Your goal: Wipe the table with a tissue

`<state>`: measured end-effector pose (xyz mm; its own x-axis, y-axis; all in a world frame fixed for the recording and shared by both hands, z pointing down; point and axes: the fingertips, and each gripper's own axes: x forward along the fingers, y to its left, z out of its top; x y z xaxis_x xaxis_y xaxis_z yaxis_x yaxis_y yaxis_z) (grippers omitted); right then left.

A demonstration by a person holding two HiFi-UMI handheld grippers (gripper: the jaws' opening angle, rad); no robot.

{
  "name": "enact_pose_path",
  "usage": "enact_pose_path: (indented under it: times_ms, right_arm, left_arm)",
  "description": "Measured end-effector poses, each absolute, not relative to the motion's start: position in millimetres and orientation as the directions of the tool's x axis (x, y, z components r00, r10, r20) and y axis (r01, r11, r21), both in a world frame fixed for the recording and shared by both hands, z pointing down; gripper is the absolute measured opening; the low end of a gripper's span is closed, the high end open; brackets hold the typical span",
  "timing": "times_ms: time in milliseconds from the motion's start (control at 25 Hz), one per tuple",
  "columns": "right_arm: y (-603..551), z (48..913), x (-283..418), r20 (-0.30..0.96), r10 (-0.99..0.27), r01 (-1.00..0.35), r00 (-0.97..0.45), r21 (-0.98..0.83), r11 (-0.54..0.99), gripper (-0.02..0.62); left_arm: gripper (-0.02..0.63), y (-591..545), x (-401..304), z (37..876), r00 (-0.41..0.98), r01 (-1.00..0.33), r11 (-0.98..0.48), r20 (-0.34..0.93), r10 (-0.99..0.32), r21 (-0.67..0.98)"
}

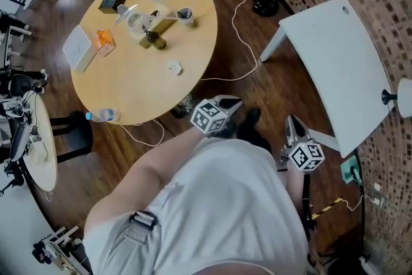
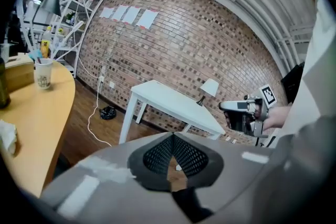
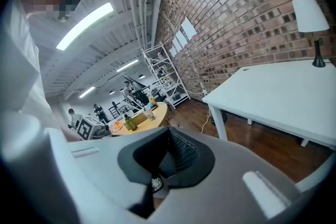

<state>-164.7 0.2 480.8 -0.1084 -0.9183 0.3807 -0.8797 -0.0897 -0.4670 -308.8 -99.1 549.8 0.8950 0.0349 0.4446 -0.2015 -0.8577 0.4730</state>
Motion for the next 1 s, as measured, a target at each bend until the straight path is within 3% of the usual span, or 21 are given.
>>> enact_pose_path:
  times_ms: [400,680,1000]
  right_arm:
    - [-113,481,-124,0.337,-0.875,-0.875,-0.349,-0.452,0.175,0.009]
    - [-143,489,-98,0.335,-0.846,-0.849,-0.416,-0.477,0.228,0.009]
    - [-156,507,-109,0.374,-0.814,-0.831,-0.445,-0.510,0.220,0.008]
  left_arm:
    - [0.006,-193,-297,541,0.834,-0.455,-0.779,0.512,-0.204,0.431]
    - [0.006,-237,-329,534,0.772,-0.598,-0.682,0.531,-0.349,0.421]
    - [0.006,-244,-407,583,0.657,-0.718,-0.577,0.651,-0.380,0.388]
